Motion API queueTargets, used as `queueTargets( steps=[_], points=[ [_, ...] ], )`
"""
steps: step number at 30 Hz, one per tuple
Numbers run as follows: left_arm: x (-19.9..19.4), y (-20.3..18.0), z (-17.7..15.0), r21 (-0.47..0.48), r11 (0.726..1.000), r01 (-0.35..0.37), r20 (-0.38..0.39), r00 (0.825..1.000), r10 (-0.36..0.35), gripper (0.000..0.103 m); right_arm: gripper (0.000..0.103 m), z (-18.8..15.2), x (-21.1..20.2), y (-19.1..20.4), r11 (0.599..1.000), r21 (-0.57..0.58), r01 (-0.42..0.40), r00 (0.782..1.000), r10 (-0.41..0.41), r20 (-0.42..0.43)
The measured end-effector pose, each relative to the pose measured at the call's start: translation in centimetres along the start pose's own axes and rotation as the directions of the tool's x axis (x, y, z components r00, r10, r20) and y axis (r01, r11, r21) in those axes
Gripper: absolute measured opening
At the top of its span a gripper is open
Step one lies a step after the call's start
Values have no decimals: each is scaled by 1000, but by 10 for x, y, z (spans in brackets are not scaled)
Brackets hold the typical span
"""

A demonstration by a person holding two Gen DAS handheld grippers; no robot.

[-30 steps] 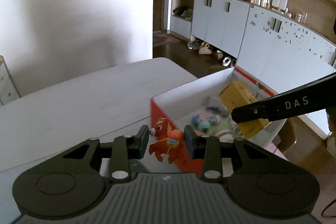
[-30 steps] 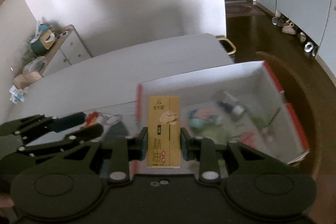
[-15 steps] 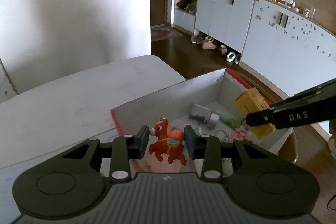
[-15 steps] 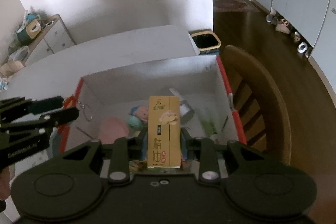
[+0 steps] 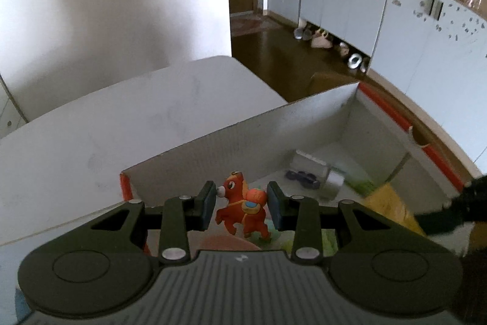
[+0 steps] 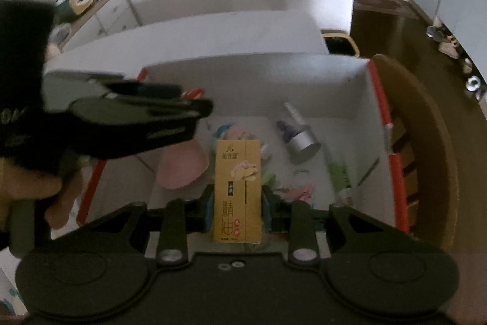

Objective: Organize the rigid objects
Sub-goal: 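Lower the horse and yellow box into the box and open both tools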

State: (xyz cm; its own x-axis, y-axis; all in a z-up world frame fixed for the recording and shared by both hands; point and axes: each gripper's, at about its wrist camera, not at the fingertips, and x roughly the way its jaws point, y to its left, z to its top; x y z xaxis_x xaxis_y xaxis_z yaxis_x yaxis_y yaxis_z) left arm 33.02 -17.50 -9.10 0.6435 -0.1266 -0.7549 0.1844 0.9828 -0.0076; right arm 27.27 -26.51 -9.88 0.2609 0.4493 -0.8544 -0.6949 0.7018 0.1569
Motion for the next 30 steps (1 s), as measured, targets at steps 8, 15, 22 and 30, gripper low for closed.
queueTargets(
  steps=[8,15,22,30],
  points=[
    [29,-12,-3,-21,1000,3,-65,998,-4,36,29,-10,19,-3,999,-53,9,998,-13,-67],
    [37,-29,-6,11,1000,10,-93,996,-9,36,29,-19,26,-7,998,-66,2,996,-8,-93],
    [49,-31,-8,-8,1000,14,-159,987,-15,36,34,-19,22,-11,999,-48,-23,996,19,-83],
    [42,-24,-8,-70,997,13,-166,986,-25,38,50,-22,12,-14,1000,-12,-26,998,25,-61]
  ],
)
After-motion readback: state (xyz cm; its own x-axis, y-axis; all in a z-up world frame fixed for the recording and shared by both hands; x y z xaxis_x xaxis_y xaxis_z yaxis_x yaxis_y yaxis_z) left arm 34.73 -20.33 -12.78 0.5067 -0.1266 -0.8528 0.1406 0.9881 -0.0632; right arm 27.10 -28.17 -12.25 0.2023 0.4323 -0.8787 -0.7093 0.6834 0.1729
